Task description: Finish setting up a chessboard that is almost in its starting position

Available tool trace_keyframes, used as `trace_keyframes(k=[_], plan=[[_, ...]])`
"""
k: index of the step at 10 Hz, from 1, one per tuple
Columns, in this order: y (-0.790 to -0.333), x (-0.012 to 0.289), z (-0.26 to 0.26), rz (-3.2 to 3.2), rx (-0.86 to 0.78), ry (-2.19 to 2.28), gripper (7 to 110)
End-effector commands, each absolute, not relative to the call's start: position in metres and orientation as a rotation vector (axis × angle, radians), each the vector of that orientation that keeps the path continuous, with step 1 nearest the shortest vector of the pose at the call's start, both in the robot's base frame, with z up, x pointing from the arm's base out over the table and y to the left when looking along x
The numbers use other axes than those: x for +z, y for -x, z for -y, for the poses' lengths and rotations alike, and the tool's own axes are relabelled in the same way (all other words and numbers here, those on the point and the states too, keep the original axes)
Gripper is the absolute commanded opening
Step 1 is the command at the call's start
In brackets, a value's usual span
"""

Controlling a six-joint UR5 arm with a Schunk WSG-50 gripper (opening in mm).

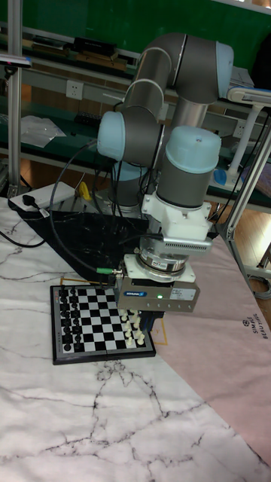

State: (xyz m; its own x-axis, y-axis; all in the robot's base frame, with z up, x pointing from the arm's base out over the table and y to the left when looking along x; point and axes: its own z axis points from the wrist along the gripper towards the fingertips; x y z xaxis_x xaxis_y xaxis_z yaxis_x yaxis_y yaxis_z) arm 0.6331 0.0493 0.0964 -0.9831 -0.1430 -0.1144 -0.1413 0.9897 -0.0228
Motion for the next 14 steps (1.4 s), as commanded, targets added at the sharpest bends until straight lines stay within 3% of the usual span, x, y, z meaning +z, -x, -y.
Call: trace_keyframes(k=[1,4,8,10,14], plan=[[-0.622,0.100,-0.033,-3.071,-0.089,0.168,7],[-0.631,0.104,-0.065,-3.035,0.099,0.090,7],[-0.668,0.111,-0.065,-2.887,0.111,-0.001,7],[-0.659,0.110,-0.078,-2.922,0.207,-0.076,7],[-0.645,0.103,-0.065,-2.982,0.133,-0.076,7]])
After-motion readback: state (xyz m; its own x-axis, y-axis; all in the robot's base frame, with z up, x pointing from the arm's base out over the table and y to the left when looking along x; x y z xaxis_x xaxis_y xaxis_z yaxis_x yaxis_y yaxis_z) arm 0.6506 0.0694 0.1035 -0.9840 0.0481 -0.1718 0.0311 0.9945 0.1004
